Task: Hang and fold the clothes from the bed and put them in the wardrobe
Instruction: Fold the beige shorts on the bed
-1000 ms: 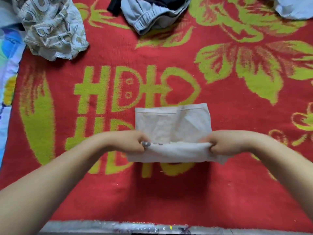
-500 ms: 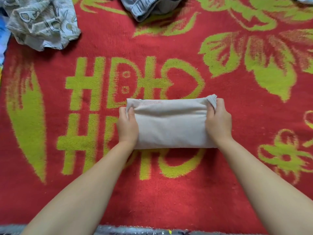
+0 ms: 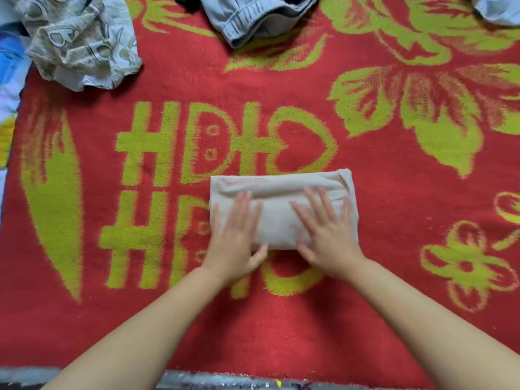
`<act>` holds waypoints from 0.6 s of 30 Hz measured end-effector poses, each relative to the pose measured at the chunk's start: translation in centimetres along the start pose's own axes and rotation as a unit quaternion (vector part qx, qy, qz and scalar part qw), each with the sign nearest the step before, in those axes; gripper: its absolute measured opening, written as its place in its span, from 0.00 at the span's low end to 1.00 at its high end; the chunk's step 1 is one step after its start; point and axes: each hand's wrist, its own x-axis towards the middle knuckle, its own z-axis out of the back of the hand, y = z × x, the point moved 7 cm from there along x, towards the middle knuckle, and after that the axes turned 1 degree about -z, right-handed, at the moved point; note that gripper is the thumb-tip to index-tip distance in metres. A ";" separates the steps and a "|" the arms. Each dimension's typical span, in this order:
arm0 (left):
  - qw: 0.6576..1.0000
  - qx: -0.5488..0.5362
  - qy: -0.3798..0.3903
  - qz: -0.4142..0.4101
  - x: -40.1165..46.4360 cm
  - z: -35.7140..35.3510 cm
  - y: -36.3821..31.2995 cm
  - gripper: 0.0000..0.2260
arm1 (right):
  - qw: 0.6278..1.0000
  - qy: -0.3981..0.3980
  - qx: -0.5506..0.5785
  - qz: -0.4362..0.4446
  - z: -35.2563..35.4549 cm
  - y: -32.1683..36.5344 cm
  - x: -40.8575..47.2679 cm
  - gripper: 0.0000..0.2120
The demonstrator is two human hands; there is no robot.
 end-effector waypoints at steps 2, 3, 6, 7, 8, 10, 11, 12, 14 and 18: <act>0.993 0.025 0.118 -0.017 -0.6 -3.1 -1.7 0.48 | 0.994 0.109 -0.010 0.020 -2.7 1.2 -0.6 0.49; 0.987 0.032 0.156 0.006 -0.6 -4.2 -1.8 0.49 | 0.988 0.155 -0.006 0.002 -3.9 1.0 -0.6 0.51; 0.976 0.065 0.200 0.051 0.7 -5.1 -1.2 0.39 | 0.971 0.230 -0.053 -0.029 -5.5 0.6 0.2 0.51; 0.974 0.074 0.208 0.051 1.1 -4.7 -1.2 0.35 | 0.967 0.243 -0.071 -0.029 -5.5 0.7 0.5 0.47; 0.972 0.071 0.215 0.056 1.3 -4.3 -1.2 0.32 | 0.964 0.251 -0.076 -0.033 -5.2 0.9 0.7 0.41; 0.970 0.041 0.225 0.080 1.7 -3.2 -1.2 0.30 | 0.962 0.264 -0.055 -0.050 -3.9 0.7 1.3 0.33; 0.968 0.024 0.232 0.094 2.0 -2.2 -1.2 0.30 | 0.960 0.272 -0.035 -0.061 -2.8 0.5 1.7 0.31; 0.965 0.007 0.239 0.108 2.4 -1.0 -1.3 0.30 | 0.958 0.277 -0.015 -0.071 -1.5 0.5 2.1 0.30; 0.961 -0.012 0.245 0.123 3.0 1.9 -1.2 0.30 | 0.959 0.277 0.001 -0.064 1.5 1.1 2.9 0.31; 0.966 0.003 0.217 0.143 3.9 9.3 -0.1 0.34 | 0.964 0.264 -0.035 -0.008 8.5 3.7 5.6 0.35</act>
